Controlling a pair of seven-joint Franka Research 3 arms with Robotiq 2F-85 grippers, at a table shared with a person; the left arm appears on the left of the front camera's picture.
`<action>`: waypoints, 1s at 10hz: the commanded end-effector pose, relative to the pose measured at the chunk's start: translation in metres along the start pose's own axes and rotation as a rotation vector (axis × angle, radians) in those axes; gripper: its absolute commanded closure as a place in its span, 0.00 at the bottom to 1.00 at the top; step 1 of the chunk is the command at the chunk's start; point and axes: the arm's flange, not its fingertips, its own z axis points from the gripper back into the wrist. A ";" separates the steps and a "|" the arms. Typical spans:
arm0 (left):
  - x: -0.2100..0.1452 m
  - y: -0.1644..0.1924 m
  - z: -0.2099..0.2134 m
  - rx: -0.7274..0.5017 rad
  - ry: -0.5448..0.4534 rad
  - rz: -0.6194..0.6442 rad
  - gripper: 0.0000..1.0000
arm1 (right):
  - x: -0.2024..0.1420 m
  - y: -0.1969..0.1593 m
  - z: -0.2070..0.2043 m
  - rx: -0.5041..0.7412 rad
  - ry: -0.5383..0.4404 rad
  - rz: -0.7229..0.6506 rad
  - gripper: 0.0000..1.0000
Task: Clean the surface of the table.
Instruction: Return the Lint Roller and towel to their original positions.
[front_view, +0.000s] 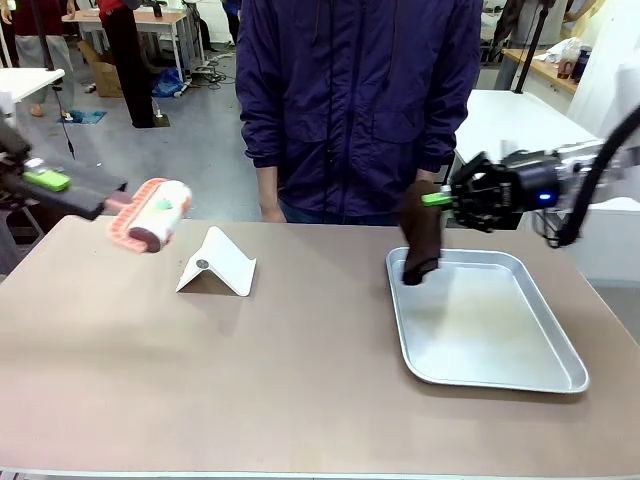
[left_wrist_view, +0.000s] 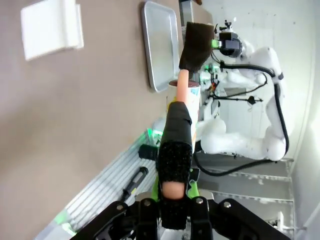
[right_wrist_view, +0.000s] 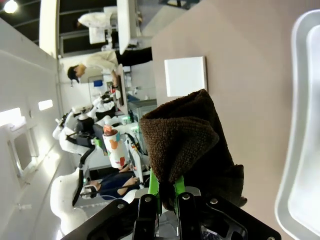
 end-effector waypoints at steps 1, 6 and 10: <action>0.032 -0.012 -0.016 0.074 -0.034 -0.011 0.79 | 0.019 0.000 -0.045 -0.019 0.009 -0.069 0.87; 0.114 -0.005 -0.088 0.273 -0.168 0.108 0.79 | 0.027 -0.049 -0.125 -0.102 -0.038 -0.173 0.87; 0.143 0.010 -0.131 0.338 -0.106 0.175 0.79 | 0.042 -0.081 -0.122 -0.122 -0.026 -0.262 0.87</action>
